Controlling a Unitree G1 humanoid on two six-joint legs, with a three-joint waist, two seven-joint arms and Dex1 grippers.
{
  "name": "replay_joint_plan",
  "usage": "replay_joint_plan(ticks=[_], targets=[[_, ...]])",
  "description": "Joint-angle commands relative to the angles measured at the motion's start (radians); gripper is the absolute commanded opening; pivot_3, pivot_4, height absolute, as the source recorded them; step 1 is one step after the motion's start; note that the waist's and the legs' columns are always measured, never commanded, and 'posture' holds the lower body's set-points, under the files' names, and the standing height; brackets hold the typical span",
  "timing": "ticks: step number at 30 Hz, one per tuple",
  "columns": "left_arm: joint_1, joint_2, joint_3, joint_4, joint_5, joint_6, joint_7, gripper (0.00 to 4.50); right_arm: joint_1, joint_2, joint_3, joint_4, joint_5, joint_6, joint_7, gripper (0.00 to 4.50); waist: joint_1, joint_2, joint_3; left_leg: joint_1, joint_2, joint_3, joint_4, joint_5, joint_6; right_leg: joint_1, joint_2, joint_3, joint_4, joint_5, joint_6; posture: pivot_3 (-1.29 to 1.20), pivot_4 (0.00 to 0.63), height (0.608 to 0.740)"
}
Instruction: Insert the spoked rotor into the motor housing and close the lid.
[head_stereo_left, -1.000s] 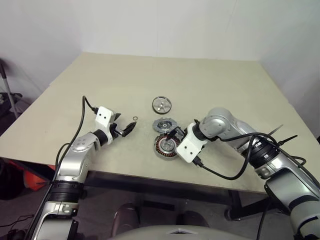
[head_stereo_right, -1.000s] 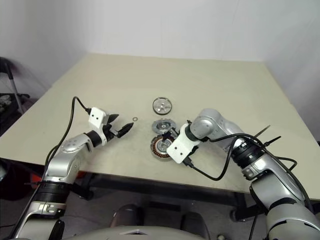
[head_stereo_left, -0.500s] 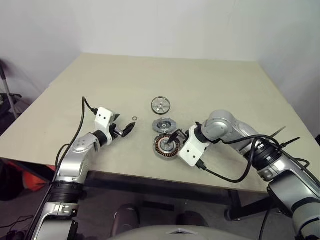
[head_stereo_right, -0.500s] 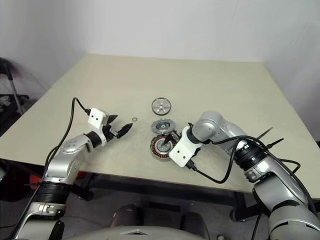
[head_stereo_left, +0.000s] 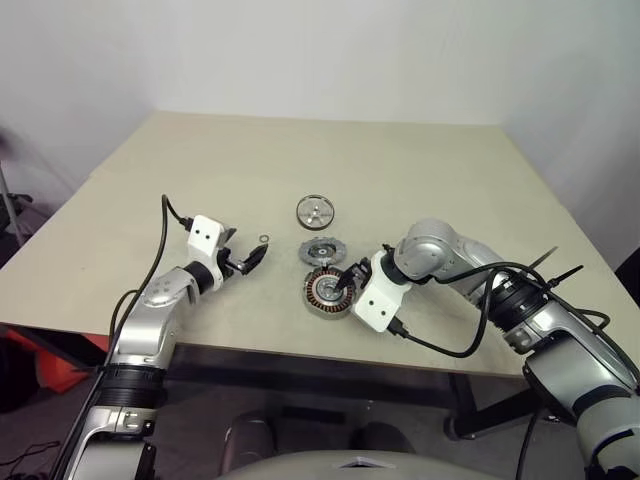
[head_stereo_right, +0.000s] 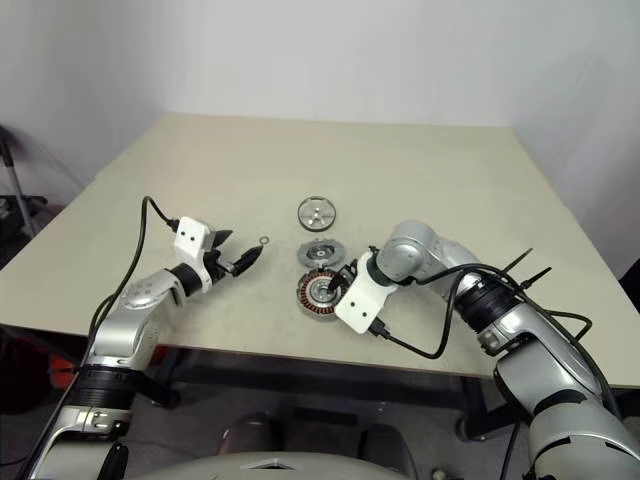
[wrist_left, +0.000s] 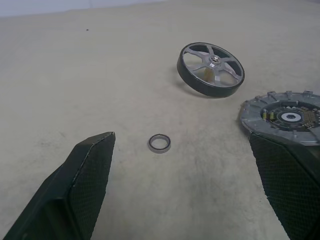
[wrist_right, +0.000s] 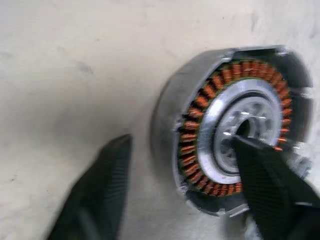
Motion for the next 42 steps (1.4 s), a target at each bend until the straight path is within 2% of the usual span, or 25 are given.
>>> replay_joint_plan(ticks=[1, 11, 15, 22, 32, 36, 42], targets=[[-0.001, -0.008, 0.017, -0.035, 0.000, -0.022, 0.015, 4.50, -0.023, -0.009, 0.030, 0.028, -0.024, -0.010, 0.038, 2.71, 0.002, 0.000, 0.000, 0.000, 0.000, 0.000, 0.000, 0.000, 0.000, 0.000, 0.000, 0.000, 0.000, 0.000, 0.000, 0.00, 0.000, 0.740], [0.076, -0.080, 0.010, -0.080, 0.007, -0.046, 0.076, 4.50, -0.112, -0.006, 0.080, 0.142, -0.027, -0.105, 0.076, 2.71, 0.003, 0.000, 0.000, -0.008, 0.000, 0.000, 0.000, -0.002, 0.003, -0.004, 0.000, -0.001, -0.004, 0.002, -0.003, 0.00, 0.000, 0.740], [0.104, -0.077, 0.027, -0.087, 0.005, -0.054, 0.085, 4.50, -0.141, 0.001, 0.101, 0.192, -0.021, -0.130, 0.098, 1.96, 0.003, 0.000, 0.000, -0.006, 0.000, 0.000, 0.000, -0.002, 0.003, -0.002, 0.000, -0.001, -0.004, 0.002, -0.003, 0.00, 0.000, 0.740], [0.081, -0.080, 0.023, -0.064, 0.010, -0.057, 0.085, 4.50, -0.146, -0.007, 0.062, 0.221, 0.003, -0.072, 0.083, 1.94, 0.006, 0.000, 0.000, -0.006, -0.001, 0.000, 0.000, -0.002, 0.003, 0.000, -0.001, -0.001, -0.004, 0.001, -0.002, 0.00, 0.000, 0.740], [0.028, -0.083, -0.019, -0.022, 0.029, -0.056, 0.048, 4.50, -0.166, -0.150, -0.005, 0.288, -0.007, -0.022, 0.056, 1.94, 0.021, 0.001, 0.001, -0.009, -0.002, 0.000, 0.001, -0.002, 0.003, -0.001, -0.002, 0.000, -0.004, 0.001, -0.002, 0.00, 0.000, 0.740], [0.020, -0.080, -0.025, -0.010, 0.038, -0.054, 0.035, 4.50, -0.180, -0.142, -0.018, 0.323, -0.026, 0.001, 0.022, 1.94, 0.017, 0.001, 0.002, -0.009, -0.001, 0.000, 0.000, -0.002, 0.003, -0.003, -0.001, -0.001, -0.004, 0.002, -0.003, 0.00, 0.000, 0.740], [0.006, -0.071, -0.023, 0.009, 0.042, -0.051, 0.023, 4.50, -0.150, -0.094, -0.037, 0.244, 0.035, 0.096, 0.068, 1.94, 0.003, 0.002, 0.002, -0.016, 0.000, 0.000, 0.000, -0.002, 0.003, -0.010, 0.000, -0.001, -0.004, 0.002, -0.003, 0.00, 0.000, 0.740]])
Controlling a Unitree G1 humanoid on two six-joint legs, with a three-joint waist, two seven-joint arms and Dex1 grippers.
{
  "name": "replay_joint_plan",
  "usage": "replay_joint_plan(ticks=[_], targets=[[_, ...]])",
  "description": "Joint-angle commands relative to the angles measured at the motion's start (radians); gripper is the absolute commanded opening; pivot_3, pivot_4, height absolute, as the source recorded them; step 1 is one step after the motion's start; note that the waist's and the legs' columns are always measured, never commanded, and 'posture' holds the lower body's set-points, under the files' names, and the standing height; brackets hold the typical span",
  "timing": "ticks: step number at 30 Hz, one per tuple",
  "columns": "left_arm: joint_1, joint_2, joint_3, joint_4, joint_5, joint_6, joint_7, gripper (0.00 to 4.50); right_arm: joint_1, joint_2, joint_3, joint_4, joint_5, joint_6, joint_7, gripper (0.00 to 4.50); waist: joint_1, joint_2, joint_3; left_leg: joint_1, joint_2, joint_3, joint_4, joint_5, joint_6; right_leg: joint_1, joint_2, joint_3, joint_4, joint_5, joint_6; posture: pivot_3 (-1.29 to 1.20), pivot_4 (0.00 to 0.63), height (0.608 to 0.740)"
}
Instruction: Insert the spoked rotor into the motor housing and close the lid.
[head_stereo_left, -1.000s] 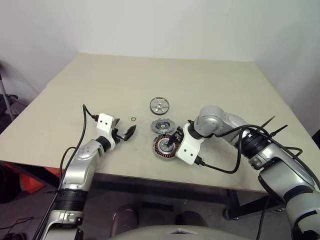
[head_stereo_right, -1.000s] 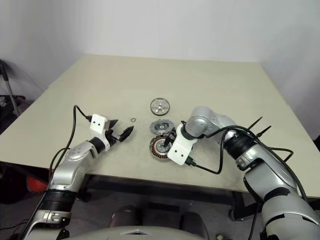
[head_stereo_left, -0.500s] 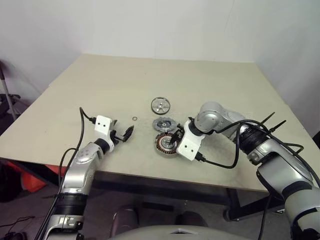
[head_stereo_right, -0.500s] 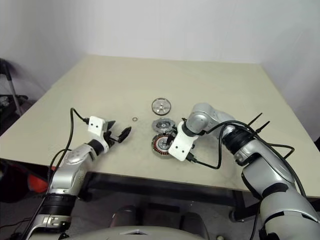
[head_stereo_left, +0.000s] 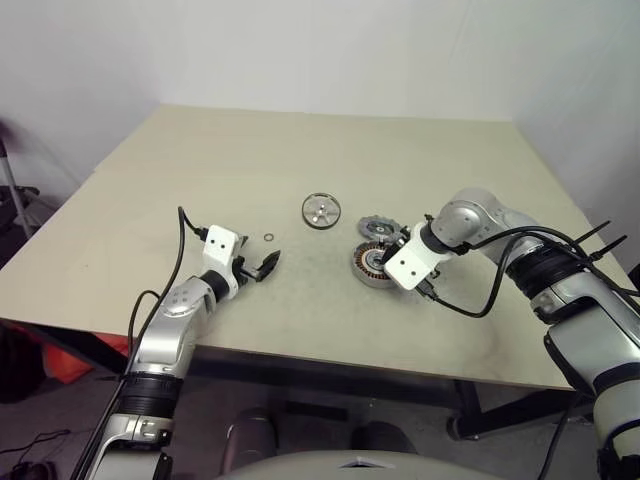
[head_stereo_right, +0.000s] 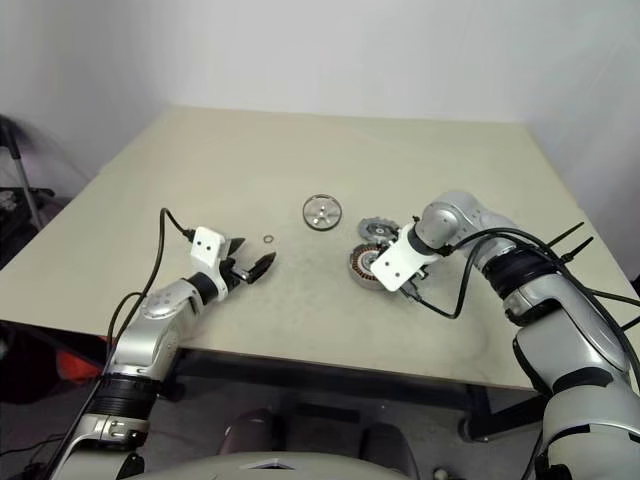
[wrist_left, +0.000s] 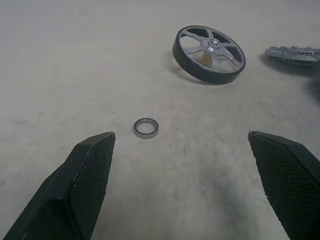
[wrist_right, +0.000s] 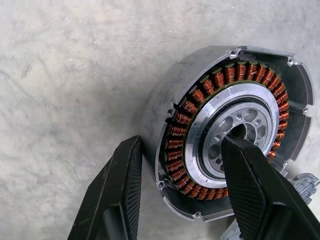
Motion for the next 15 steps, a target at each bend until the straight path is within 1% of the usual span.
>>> replay_joint_plan(ticks=[1, 5, 8, 10, 11, 14, 15], targets=[[-0.029, 0.014, 0.009, -0.002, 0.001, -0.012, -0.009, 4.50, -0.003, 0.024, -0.029, -0.027, 0.006, 0.063, 0.010, 1.94, -0.004, 0.000, 0.000, 0.000, 0.000, 0.000, 0.000, 0.000, 0.000, 0.000, 0.000, 0.000, 0.000, 0.000, 0.000, 0.00, 0.000, 0.740], [-0.038, 0.022, 0.013, 0.011, 0.000, -0.013, -0.010, 4.50, -0.020, 0.075, -0.026, 0.006, -0.010, 0.086, -0.018, 1.94, -0.014, 0.000, 0.000, 0.001, 0.001, 0.000, 0.000, 0.000, 0.000, -0.001, 0.000, 0.000, 0.001, 0.000, 0.000, 0.00, 0.000, 0.740], [-0.032, 0.027, 0.016, 0.005, -0.009, -0.006, -0.016, 4.50, -0.033, 0.102, -0.025, 0.048, -0.020, 0.087, -0.026, 1.94, -0.034, -0.001, 0.000, 0.004, 0.001, 0.000, 0.000, 0.000, -0.001, 0.001, 0.001, 0.000, 0.003, 0.000, 0.000, 0.00, 0.000, 0.740], [-0.029, 0.030, 0.018, 0.001, -0.009, -0.006, -0.017, 4.50, -0.045, 0.107, -0.018, 0.088, -0.054, 0.068, -0.063, 2.70, -0.037, -0.001, 0.000, 0.005, 0.001, 0.000, 0.000, 0.000, -0.001, 0.000, 0.001, 0.000, 0.004, 0.000, -0.001, 0.00, 0.000, 0.740], [-0.027, 0.031, 0.020, -0.002, -0.010, -0.005, -0.018, 4.50, -0.047, 0.109, -0.021, 0.095, -0.063, 0.059, -0.083, 2.93, -0.036, -0.001, 0.001, 0.006, 0.001, 0.000, 0.000, 0.000, -0.001, 0.000, 0.001, 0.000, 0.004, 0.001, -0.001, 0.00, 0.000, 0.740], [-0.012, 0.035, 0.030, -0.027, -0.025, 0.006, -0.027, 4.50, -0.029, 0.095, -0.063, 0.008, -0.003, 0.083, -0.050, 3.97, -0.032, 0.000, 0.001, 0.004, 0.001, 0.000, 0.000, 0.000, -0.001, -0.002, 0.001, 0.000, 0.004, 0.001, -0.001, 0.00, 0.000, 0.740], [-0.008, 0.039, 0.033, -0.034, -0.031, 0.010, -0.033, 4.50, -0.019, 0.088, -0.076, -0.029, 0.017, 0.098, -0.039, 3.97, -0.031, 0.000, 0.001, 0.003, 0.001, 0.000, 0.000, 0.000, -0.001, -0.002, 0.001, 0.000, 0.004, 0.001, -0.001, 0.00, 0.000, 0.740]])
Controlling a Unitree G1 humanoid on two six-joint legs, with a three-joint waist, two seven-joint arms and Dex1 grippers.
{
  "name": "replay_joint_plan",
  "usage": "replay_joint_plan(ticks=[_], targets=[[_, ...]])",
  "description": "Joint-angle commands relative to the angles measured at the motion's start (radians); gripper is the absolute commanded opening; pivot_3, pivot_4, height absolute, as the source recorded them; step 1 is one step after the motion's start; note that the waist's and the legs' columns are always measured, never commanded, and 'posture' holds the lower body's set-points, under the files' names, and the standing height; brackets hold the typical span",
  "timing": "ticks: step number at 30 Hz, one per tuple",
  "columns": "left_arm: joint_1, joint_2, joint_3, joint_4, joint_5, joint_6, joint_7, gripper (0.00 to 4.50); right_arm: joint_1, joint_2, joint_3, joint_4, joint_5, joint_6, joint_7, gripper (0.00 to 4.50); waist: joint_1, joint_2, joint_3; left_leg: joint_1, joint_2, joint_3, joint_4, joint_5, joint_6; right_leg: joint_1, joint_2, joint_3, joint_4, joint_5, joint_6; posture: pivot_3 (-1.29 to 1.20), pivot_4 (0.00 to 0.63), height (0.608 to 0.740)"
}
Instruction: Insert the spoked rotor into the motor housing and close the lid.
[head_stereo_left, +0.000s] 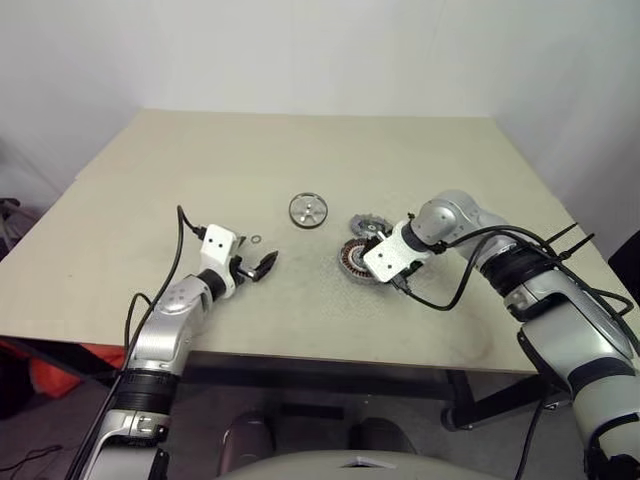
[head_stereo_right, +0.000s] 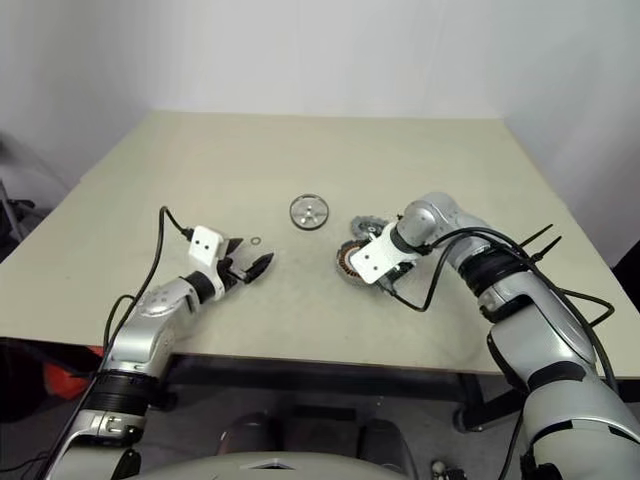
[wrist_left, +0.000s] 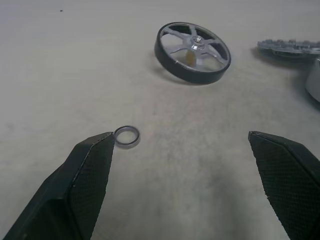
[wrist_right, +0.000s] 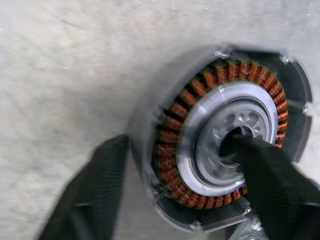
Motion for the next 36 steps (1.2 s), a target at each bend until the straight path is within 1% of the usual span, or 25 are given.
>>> replay_joint_plan(ticks=[1, 7, 10, 14, 16, 19, 24, 30, 36], targets=[[0.003, 0.015, 0.028, -0.056, -0.030, 0.009, -0.017, 4.50, 0.007, -0.024, -0.068, -0.121, 0.067, 0.036, 0.026, 3.97, 0.002, 0.000, 0.000, -0.001, 0.000, 0.000, 0.000, 0.000, 0.000, -0.001, 0.000, 0.000, 0.000, 0.000, 0.000, 0.00, 0.000, 0.740], [0.020, 0.048, 0.047, -0.106, -0.079, 0.061, -0.063, 4.50, 0.069, -0.079, -0.136, -0.308, 0.129, 0.112, 0.047, 3.97, 0.006, 0.000, 0.001, -0.013, 0.000, 0.000, 0.001, 0.000, 0.001, -0.010, 0.000, -0.002, 0.000, 0.000, 0.000, 0.00, 0.000, 0.740], [0.009, 0.075, 0.054, -0.118, -0.100, 0.080, -0.088, 4.50, 0.117, -0.110, -0.174, -0.415, 0.169, 0.162, 0.056, 3.97, 0.008, 0.000, 0.001, -0.013, 0.000, 0.000, 0.001, 0.000, 0.002, -0.010, 0.000, -0.002, 0.000, 0.000, 0.000, 0.00, 0.000, 0.740], [-0.017, 0.107, 0.044, -0.099, -0.079, 0.060, -0.103, 4.50, 0.129, -0.104, -0.204, -0.466, 0.185, 0.238, 0.036, 3.97, 0.007, 0.001, 0.001, -0.011, 0.000, 0.000, 0.001, 0.000, 0.001, -0.009, 0.000, -0.002, 0.001, 0.000, 0.000, 0.00, 0.000, 0.740], [-0.036, 0.111, 0.034, -0.077, -0.063, 0.048, -0.102, 4.50, 0.138, -0.098, -0.215, -0.481, 0.184, 0.275, 0.016, 3.97, 0.007, 0.001, 0.001, -0.009, 0.000, 0.000, 0.001, 0.000, 0.001, -0.007, 0.000, -0.001, 0.001, 0.000, 0.000, 0.00, 0.000, 0.740], [-0.076, 0.091, 0.026, -0.017, -0.024, 0.029, -0.055, 4.50, 0.157, -0.084, -0.221, -0.494, 0.181, 0.320, -0.014, 3.97, 0.008, 0.001, 0.001, -0.004, 0.000, 0.000, 0.001, 0.000, 0.000, -0.003, 0.000, -0.001, 0.001, 0.000, 0.000, 0.00, 0.000, 0.740], [-0.119, 0.053, -0.020, 0.085, 0.043, 0.042, -0.005, 4.50, 0.170, -0.065, -0.217, -0.473, 0.160, 0.370, -0.062, 3.97, 0.009, 0.001, 0.001, -0.004, 0.000, 0.000, 0.001, 0.000, 0.000, -0.003, 0.000, -0.001, 0.001, 0.000, 0.000, 0.00, 0.000, 0.740], [-0.128, 0.014, -0.036, 0.136, 0.065, 0.014, 0.006, 4.50, 0.173, -0.076, -0.215, -0.446, 0.154, 0.369, -0.080, 3.97, 0.013, 0.001, 0.001, -0.007, 0.000, 0.000, 0.001, 0.000, 0.000, -0.006, 0.000, -0.001, 0.001, 0.000, 0.000, 0.00, 0.000, 0.740], [-0.139, -0.005, -0.019, 0.183, 0.083, -0.009, 0.048, 4.50, 0.161, -0.072, -0.212, -0.411, 0.139, 0.357, -0.103, 3.97, 0.016, 0.001, 0.001, -0.006, 0.000, 0.000, 0.001, 0.000, 0.000, -0.005, 0.000, -0.001, 0.001, 0.000, 0.000, 0.00, 0.000, 0.740]])
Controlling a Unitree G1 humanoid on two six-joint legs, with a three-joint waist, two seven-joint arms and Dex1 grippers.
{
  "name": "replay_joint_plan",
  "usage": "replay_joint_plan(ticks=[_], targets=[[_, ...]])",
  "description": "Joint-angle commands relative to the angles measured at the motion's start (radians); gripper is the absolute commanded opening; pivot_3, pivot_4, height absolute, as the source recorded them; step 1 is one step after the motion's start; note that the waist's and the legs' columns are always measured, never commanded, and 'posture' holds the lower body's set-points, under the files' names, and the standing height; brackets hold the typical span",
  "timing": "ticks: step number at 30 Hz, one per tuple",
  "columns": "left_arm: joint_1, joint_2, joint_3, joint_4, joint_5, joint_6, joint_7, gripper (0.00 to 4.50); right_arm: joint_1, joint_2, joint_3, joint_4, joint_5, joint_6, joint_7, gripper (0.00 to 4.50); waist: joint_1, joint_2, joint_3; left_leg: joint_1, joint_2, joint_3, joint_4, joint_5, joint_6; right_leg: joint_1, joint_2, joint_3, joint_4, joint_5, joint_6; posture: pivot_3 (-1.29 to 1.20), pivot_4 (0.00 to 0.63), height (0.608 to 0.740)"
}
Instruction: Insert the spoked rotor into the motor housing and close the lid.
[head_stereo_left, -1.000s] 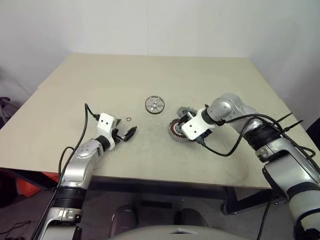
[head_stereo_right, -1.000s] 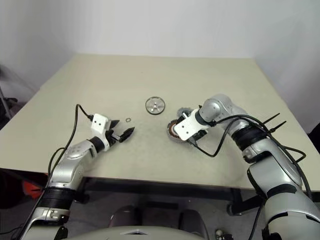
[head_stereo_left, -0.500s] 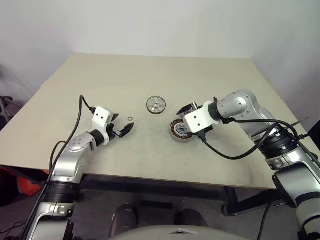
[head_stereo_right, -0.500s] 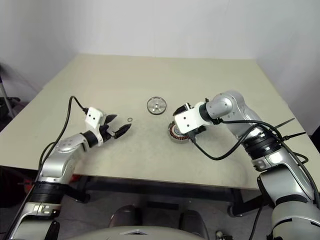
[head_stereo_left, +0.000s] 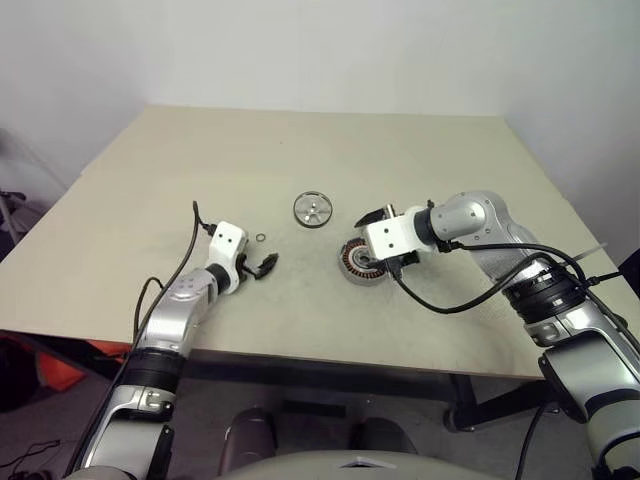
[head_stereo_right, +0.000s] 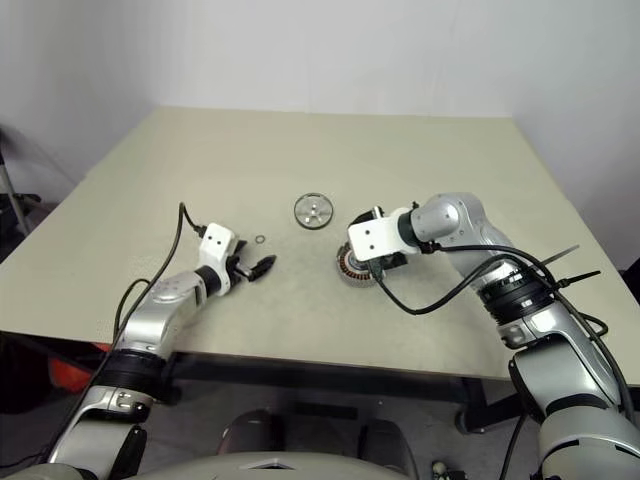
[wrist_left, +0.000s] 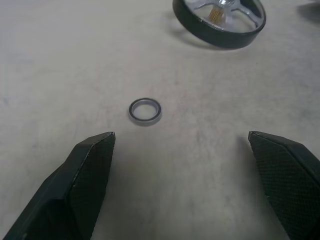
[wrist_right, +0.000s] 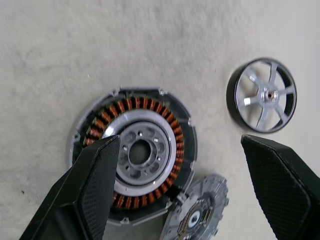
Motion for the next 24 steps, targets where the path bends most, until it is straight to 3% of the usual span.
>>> replay_joint_plan(ticks=[1, 12, 24], targets=[[-0.031, -0.001, 0.022, 0.018, 0.013, -0.029, 0.030, 4.50, -0.020, -0.008, -0.022, 0.000, -0.001, -0.012, -0.018, 3.97, 0.001, 0.000, 0.000, 0.000, 0.000, 0.000, 0.000, 0.000, 0.000, 0.000, 0.000, 0.000, 0.000, 0.000, 0.000, 0.00, 0.000, 0.740], [-0.143, -0.044, 0.010, 0.181, 0.058, -0.046, 0.120, 4.50, -0.025, 0.000, -0.020, 0.021, -0.013, -0.025, -0.039, 3.97, 0.017, 0.000, 0.000, 0.001, 0.000, 0.000, 0.000, 0.000, 0.000, 0.001, 0.000, 0.000, 0.001, 0.000, 0.000, 0.00, 0.000, 0.740], [-0.201, -0.057, -0.048, 0.250, 0.109, -0.039, 0.073, 4.50, -0.030, 0.009, -0.018, 0.026, -0.011, -0.030, -0.042, 3.97, 0.040, 0.000, 0.000, 0.003, 0.000, 0.000, 0.001, 0.000, 0.000, 0.003, -0.001, 0.000, 0.001, 0.000, 0.000, 0.00, 0.000, 0.740]])
